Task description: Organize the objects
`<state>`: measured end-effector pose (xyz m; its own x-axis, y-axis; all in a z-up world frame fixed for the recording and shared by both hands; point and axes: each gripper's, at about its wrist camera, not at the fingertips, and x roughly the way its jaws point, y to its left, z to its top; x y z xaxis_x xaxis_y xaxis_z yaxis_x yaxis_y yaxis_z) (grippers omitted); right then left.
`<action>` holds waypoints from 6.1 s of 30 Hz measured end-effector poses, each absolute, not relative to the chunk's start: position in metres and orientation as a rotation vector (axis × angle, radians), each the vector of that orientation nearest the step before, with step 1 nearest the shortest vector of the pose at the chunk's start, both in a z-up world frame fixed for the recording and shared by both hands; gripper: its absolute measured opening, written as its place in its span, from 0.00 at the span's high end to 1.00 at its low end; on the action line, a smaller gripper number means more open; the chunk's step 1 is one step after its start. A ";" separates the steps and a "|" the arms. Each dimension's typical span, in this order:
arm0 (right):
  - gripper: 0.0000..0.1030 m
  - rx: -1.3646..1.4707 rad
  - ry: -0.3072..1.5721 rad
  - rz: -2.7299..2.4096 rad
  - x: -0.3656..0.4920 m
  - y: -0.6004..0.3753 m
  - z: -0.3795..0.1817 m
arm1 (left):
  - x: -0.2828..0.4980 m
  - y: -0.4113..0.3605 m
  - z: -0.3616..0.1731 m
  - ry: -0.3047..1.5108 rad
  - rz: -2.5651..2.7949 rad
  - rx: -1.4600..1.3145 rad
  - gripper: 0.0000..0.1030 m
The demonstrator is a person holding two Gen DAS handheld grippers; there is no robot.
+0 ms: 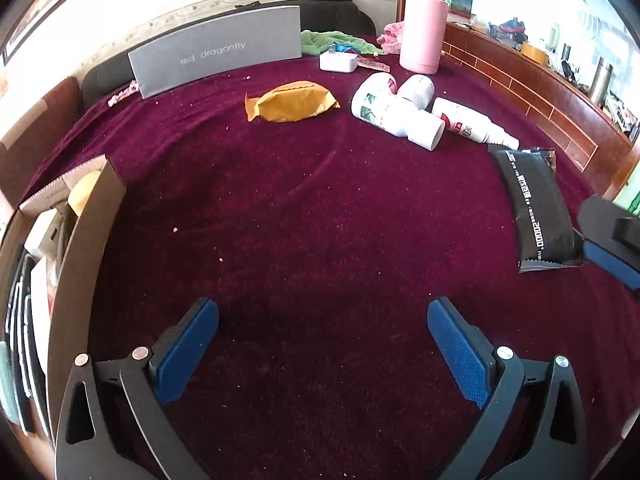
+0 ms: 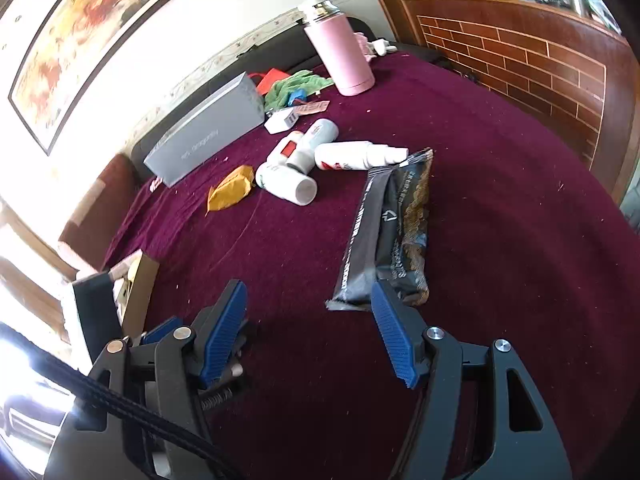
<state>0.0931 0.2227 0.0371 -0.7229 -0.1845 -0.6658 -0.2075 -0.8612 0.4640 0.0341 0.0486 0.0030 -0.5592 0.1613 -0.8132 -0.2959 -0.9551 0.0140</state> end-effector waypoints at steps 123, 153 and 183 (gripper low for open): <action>0.00 -1.003 0.062 2.964 0.063 0.268 0.275 | -0.010 0.040 0.302 0.073 2.717 -0.728 0.02; 0.50 -1.338 0.427 2.794 0.034 0.269 0.019 | -0.085 0.122 0.036 0.124 2.595 -1.336 0.02; 0.42 -1.328 0.464 2.827 0.029 0.269 0.014 | -0.050 0.085 0.038 0.001 2.438 -1.264 0.78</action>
<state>0.0287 0.2694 0.0144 -0.6461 -0.1381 -0.7507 -0.1093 -0.9566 0.2701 -0.0498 0.0849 0.0380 -0.5154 0.3416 -0.7859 -0.3420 -0.9229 -0.1769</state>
